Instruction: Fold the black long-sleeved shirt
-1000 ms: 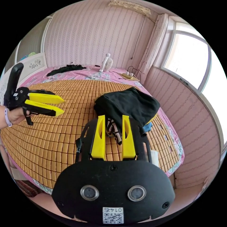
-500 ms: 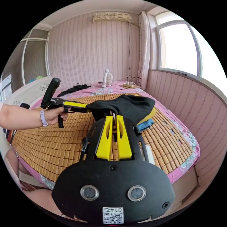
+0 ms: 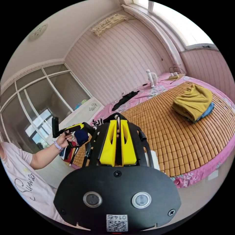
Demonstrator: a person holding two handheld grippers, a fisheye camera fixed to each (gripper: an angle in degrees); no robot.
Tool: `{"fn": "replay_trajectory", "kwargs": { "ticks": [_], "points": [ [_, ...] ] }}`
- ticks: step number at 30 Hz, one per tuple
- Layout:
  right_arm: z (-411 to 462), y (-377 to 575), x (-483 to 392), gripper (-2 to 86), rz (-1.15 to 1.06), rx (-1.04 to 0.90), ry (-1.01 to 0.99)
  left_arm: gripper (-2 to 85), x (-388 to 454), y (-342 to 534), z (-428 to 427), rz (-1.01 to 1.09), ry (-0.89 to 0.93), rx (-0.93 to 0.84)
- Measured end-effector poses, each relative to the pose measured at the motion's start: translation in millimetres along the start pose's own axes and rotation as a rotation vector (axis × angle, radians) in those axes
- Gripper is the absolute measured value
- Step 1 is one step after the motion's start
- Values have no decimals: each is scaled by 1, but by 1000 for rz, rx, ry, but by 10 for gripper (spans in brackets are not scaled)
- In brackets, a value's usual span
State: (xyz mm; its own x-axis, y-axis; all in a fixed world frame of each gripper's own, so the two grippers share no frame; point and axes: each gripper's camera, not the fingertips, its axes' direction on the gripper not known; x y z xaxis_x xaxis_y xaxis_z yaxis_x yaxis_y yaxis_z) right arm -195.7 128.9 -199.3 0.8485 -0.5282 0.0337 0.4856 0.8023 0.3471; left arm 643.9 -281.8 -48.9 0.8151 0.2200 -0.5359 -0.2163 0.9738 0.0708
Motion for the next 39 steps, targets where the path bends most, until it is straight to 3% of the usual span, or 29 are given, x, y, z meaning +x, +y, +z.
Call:
{"fn": "replay_trajectory", "kwargs": {
  "ticks": [5, 7, 11, 13, 16, 19, 30, 34, 39],
  "points": [
    [43, -70, -80, 19, -123, 187, -140, -10, -50, 9, -178, -22, -171, 335],
    [54, -75, -101, 20, -175, 209, -193, -10, -59, 30, -220, -7, -158, 373],
    [97, -21, -101, 23, -192, 21, -199, -9, -77, 128, -247, -56, -125, 254],
    [149, 45, -75, 23, -97, -254, -131, -9, -89, 183, -228, -131, -164, 137],
    [187, 120, -42, 22, 35, -490, 27, -9, -121, 273, -183, -358, -114, -87],
    [199, 142, -28, 26, 92, -554, 161, -9, -142, 329, -164, -508, -91, -250],
    [327, 83, 1, 135, -15, -601, 431, -9, -175, 374, -222, -572, -83, -250],
    [379, 74, 25, 107, 22, -727, 485, -9, -174, 383, -250, -551, -97, -256],
    [374, 48, 32, 22, 14, -749, 371, -9, -172, 393, -284, -546, -113, -244]
  ]
}}
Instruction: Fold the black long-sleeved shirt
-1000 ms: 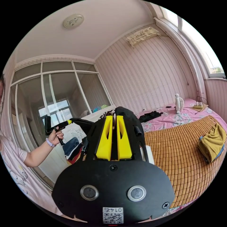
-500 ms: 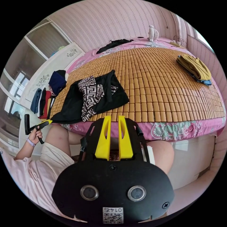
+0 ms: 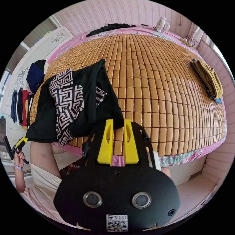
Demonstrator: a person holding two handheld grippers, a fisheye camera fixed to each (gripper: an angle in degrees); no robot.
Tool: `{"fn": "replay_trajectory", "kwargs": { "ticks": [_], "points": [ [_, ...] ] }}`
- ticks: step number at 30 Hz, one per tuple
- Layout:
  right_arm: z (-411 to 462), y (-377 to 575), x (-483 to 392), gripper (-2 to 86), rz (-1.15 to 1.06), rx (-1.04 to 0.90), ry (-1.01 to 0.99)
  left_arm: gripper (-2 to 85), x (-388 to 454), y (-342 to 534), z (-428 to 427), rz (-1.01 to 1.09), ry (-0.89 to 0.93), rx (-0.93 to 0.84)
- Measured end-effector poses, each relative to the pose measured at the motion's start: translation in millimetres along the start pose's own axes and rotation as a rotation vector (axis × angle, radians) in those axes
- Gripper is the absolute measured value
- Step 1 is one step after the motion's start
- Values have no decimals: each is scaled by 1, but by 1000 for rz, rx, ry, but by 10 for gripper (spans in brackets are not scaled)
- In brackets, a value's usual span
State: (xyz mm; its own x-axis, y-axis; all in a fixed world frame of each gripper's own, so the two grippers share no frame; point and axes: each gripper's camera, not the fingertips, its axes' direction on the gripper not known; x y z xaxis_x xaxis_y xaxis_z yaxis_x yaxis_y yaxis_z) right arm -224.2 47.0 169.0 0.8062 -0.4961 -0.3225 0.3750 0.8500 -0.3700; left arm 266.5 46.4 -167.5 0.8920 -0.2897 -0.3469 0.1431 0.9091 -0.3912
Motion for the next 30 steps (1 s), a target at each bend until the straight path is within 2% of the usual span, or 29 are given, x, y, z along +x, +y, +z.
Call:
{"fn": "replay_trajectory", "kwargs": {
  "ticks": [3, 6, 11, 17, 22, 24, 26, 28, 30],
  "points": [
    [-42, 0, 22, 11, -3, 125, -260, -9, -4, 8, -28, 4, 6, 55],
    [-99, -4, 36, 6, -34, 249, -388, -10, -2, 12, -67, 38, 11, 156],
    [-210, -19, 29, 4, -173, 450, -433, -10, 7, 5, -163, 104, 16, 388],
    [-368, -15, 24, 3, -282, 783, -496, -10, 31, -2, -284, 212, -7, 615],
    [-499, 25, 51, 3, -284, 1107, -673, -10, 51, 20, -384, 275, 44, 856],
    [-530, 32, 49, 2, -294, 1070, -635, -10, 60, 30, -417, 315, 90, 926],
    [-550, 50, 51, 1, -299, 1152, -741, -10, 80, 48, -455, 322, 108, 1040],
    [-577, 73, 55, 1, -304, 1237, -932, -10, 100, 62, -481, 351, 78, 1130],
    [-606, 94, 53, 1, -332, 1321, -923, -10, 116, 77, -505, 378, 58, 1225]
  ]
}}
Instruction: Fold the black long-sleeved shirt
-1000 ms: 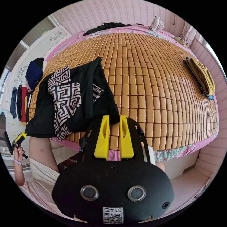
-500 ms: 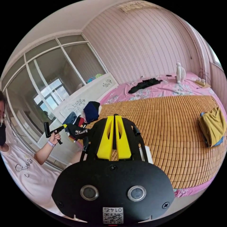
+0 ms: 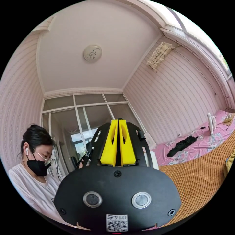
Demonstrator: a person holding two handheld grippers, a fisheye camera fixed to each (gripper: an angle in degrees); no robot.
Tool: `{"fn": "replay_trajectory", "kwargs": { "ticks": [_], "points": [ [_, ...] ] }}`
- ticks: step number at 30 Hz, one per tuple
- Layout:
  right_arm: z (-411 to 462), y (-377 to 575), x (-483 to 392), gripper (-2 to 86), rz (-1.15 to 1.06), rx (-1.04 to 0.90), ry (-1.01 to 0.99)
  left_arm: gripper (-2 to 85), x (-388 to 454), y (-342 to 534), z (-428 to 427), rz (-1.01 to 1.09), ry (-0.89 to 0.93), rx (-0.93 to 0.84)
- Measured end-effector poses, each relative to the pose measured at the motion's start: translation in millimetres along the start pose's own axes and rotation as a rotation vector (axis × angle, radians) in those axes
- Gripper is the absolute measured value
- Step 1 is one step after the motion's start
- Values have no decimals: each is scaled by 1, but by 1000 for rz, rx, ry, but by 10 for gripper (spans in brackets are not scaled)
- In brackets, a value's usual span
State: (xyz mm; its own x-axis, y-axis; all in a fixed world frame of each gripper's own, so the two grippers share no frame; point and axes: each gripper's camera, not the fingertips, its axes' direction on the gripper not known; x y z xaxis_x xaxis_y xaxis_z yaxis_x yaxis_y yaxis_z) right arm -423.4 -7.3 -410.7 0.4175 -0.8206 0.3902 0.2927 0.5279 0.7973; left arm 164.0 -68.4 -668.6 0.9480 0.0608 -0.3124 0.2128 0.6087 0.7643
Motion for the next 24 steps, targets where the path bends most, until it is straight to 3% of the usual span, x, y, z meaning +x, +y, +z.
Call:
{"fn": "replay_trajectory", "kwargs": {
  "ticks": [5, 14, 17, 24],
  "points": [
    [-12, -61, -76, 2, -225, 12, 34, -10, 28, -65, -61, 108, 36, 258],
    [18, -141, -180, 2, -474, 45, 3, -10, 34, -151, -89, 188, 12, 389],
    [57, -139, -168, 2, -492, -71, 136, -10, 13, -155, -55, 137, -14, 278],
    [188, -50, 30, 2, -294, -643, 610, -10, -55, -81, 100, -38, -76, -219]
  ]
}}
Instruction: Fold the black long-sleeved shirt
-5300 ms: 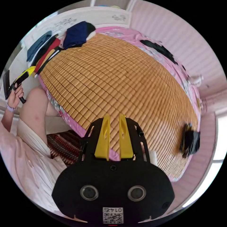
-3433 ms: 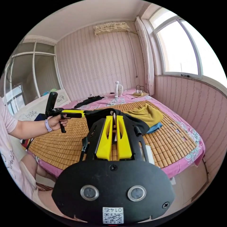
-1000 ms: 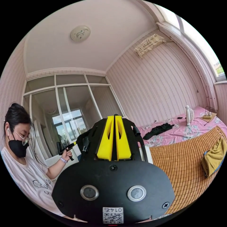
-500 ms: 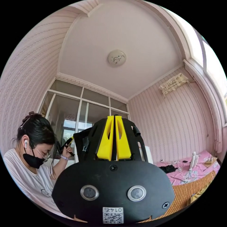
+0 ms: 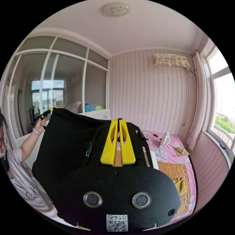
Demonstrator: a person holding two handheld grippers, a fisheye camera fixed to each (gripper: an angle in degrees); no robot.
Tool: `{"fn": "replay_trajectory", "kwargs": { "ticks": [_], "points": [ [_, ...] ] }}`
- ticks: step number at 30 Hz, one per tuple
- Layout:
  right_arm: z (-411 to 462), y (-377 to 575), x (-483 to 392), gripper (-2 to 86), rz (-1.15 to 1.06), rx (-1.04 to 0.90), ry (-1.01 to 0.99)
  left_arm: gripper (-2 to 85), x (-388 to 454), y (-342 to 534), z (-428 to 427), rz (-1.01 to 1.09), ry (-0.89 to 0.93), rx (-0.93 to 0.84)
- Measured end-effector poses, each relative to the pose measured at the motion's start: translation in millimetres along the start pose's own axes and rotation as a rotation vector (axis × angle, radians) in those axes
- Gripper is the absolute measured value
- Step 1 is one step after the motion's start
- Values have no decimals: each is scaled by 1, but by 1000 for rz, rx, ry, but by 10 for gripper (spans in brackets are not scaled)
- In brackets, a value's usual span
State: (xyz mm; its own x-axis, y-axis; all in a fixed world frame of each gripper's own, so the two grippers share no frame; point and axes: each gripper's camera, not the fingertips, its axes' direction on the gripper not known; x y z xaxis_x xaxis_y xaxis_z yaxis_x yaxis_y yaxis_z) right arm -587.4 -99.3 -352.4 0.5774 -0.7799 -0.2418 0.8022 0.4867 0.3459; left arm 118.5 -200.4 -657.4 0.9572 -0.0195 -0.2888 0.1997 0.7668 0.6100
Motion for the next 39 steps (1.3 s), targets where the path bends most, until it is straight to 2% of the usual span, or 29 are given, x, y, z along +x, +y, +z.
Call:
{"fn": "replay_trajectory", "kwargs": {
  "ticks": [2, 3, 4, 5, 7, 8, 11, 15, 18, 20, 22, 25, 28, 32, 39],
  "points": [
    [43, 3, 34, 2, 182, -50, -91, -10, -12, 6, 61, -42, -58, -154],
    [54, -4, 49, 2, 293, -20, -140, -10, -11, 4, 72, -35, -76, -165],
    [48, -19, 51, 2, 322, 88, -170, -10, -7, -8, 85, -3, -104, -161],
    [42, -28, 48, 2, 307, 158, -179, -10, 1, -25, 89, 27, -114, -109],
    [10, -55, 25, 2, 199, 438, -177, -10, 13, -49, 84, 75, -115, 26],
    [5, -58, 19, 2, 179, 486, -180, -10, 20, -59, 81, 105, -119, 97],
    [4, -50, -2, 2, 91, 546, -247, -10, 21, -54, 88, 120, -105, 117],
    [52, 36, -17, 3, -37, 355, -243, -10, -2, 10, 117, 82, -64, -14],
    [109, 147, -16, 3, -13, 111, -184, -10, -26, 98, 149, 57, -79, -221],
    [150, 226, -15, 3, 27, -81, -134, -10, -48, 186, 176, -25, -97, -429],
    [200, 332, -11, 4, 157, -306, -132, -10, -65, 255, 193, -128, -82, -575],
    [239, 441, -15, 4, 320, -484, -142, -10, -85, 357, 214, -274, -80, -776],
    [255, 512, -23, 4, 429, -640, -142, -10, -90, 430, 224, -315, -102, -937],
    [247, 558, -34, 5, 466, -716, -138, -10, -92, 492, 231, -353, -107, -1106],
    [211, 604, -50, 12, 496, -789, -149, -9, -93, 533, 229, -362, -68, -1185]
  ]
}}
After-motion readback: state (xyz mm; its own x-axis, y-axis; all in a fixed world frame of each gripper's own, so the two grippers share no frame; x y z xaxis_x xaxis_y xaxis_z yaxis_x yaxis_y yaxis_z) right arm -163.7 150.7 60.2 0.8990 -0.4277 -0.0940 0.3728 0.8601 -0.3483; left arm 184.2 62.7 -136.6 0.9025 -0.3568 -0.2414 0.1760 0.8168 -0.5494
